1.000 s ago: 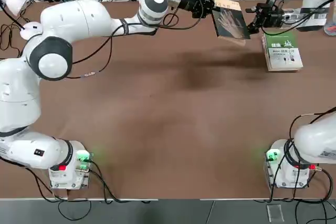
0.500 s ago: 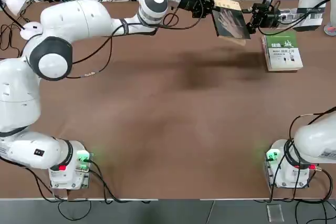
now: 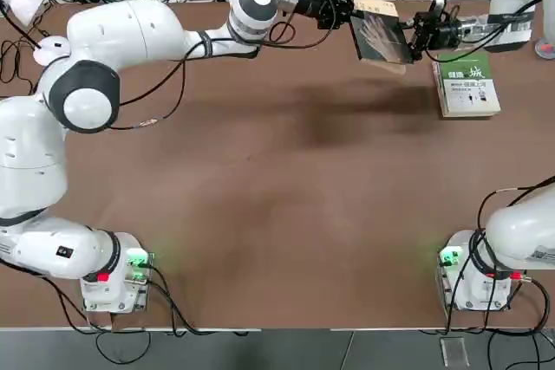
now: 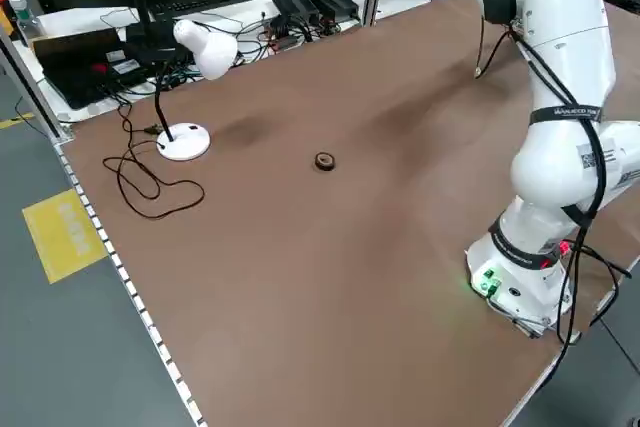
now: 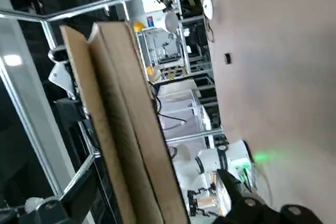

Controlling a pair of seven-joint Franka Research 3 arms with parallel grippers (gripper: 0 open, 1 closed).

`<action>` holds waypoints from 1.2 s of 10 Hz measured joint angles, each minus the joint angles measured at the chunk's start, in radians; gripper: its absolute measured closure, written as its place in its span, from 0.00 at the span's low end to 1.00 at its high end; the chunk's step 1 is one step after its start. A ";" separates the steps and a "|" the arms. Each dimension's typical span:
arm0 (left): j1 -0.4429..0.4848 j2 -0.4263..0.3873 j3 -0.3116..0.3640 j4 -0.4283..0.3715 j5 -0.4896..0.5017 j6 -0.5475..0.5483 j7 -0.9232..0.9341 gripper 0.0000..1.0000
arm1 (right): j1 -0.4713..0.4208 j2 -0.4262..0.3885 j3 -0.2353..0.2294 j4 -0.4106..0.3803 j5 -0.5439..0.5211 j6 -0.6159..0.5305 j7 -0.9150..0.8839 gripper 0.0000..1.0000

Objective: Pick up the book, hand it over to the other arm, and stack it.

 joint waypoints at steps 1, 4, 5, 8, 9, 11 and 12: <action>0.000 0.000 0.000 0.000 0.000 0.001 0.000 0.96 | 0.000 0.000 0.003 -0.001 -0.007 -0.004 0.000 0.00; 0.000 0.000 0.000 0.000 0.000 0.002 0.000 0.96 | 0.006 0.000 0.015 -0.009 -0.008 -0.020 0.000 0.00; 0.000 0.000 0.000 0.000 0.000 0.002 0.000 0.96 | 0.007 0.000 0.019 -0.012 -0.008 -0.023 0.001 0.00; 0.000 0.000 0.000 0.001 0.000 0.002 0.000 0.96 | 0.010 0.000 0.030 -0.028 0.001 -0.040 0.001 0.03; 0.000 0.000 0.000 0.001 0.000 0.002 0.000 0.96 | 0.010 0.000 0.030 -0.035 0.006 -0.057 0.001 0.04; 0.000 0.000 0.000 0.001 0.000 0.002 0.000 0.96 | 0.010 0.000 0.029 -0.041 0.012 -0.080 0.003 0.26; 0.000 0.000 0.000 0.001 0.000 0.002 0.000 0.96 | 0.010 0.000 0.027 -0.043 0.012 -0.085 0.010 0.36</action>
